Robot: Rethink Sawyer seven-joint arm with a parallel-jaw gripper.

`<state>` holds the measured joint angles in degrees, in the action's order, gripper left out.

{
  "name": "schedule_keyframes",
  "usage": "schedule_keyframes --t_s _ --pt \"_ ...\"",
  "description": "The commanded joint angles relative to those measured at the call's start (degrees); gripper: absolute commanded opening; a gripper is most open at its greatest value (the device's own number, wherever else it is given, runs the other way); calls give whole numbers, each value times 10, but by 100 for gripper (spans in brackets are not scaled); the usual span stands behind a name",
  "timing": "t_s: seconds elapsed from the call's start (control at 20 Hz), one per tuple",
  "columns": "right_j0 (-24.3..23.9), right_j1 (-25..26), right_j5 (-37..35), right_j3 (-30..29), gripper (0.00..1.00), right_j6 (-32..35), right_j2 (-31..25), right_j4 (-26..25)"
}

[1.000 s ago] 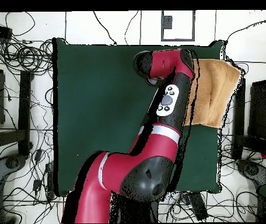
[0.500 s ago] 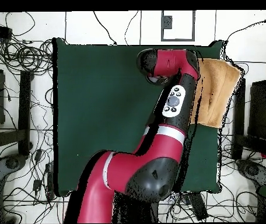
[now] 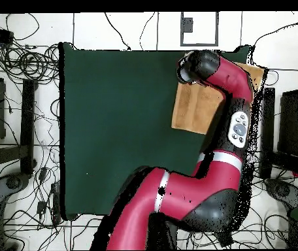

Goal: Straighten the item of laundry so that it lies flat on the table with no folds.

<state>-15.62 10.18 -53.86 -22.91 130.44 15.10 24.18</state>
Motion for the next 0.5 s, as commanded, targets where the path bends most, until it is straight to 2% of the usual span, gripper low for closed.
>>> schedule_keyframes --t_s 0.05,0.5 --pt "-4 86 100 -133 0 -146 -314 117" --pt "-33 68 107 -186 0 -154 -377 104"
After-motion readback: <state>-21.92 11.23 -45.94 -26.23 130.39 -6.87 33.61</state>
